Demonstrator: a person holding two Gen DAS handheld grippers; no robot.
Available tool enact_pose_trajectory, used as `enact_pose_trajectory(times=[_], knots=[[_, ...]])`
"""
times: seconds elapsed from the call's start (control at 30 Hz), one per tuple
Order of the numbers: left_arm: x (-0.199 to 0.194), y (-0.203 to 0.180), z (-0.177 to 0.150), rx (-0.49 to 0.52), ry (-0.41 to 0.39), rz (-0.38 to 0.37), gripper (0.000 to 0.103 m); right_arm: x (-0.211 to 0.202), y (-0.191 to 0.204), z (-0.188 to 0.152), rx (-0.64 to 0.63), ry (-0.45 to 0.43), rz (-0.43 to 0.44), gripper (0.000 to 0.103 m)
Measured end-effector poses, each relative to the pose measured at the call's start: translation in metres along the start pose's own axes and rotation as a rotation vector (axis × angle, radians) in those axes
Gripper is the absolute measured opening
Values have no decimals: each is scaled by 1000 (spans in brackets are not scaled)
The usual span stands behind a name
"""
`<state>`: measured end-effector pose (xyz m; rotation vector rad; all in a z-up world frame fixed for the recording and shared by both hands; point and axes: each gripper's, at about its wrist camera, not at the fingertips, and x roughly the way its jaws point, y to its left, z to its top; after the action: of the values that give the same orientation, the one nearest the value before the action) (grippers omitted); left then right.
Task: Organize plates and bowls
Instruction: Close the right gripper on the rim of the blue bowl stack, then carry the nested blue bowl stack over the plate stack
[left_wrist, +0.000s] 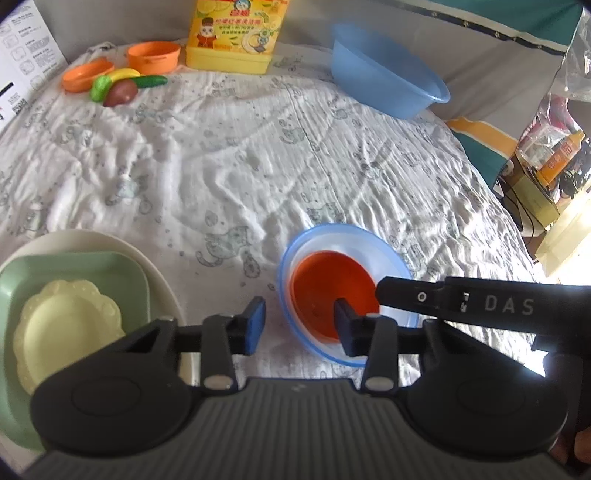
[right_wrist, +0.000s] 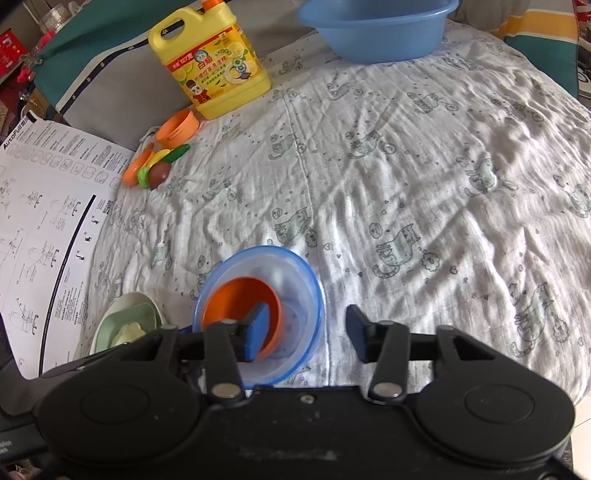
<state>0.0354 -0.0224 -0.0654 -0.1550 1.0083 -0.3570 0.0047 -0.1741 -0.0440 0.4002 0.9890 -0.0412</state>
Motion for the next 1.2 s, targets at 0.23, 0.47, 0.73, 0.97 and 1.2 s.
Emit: enact_pose_trajectory(times=[0.23, 0.47, 0.73, 0.97, 1.2], knots=[[4, -7, 1, 20, 10, 12, 28, 5, 4, 2, -31, -6, -15, 31], [10, -4, 2, 16, 25, 21, 27, 9, 6, 4, -58, -5, -33, 30], [3, -9, 4, 33, 9, 27, 27, 5, 13, 8, -96, -11, -67, 29], [-14, 0, 13, 6, -20, 37, 27, -4, 32, 17, -139, -25, -55, 29], [-50, 33, 26, -52, -75, 73, 27, -4, 72, 30, -168, -9, 15, 29]])
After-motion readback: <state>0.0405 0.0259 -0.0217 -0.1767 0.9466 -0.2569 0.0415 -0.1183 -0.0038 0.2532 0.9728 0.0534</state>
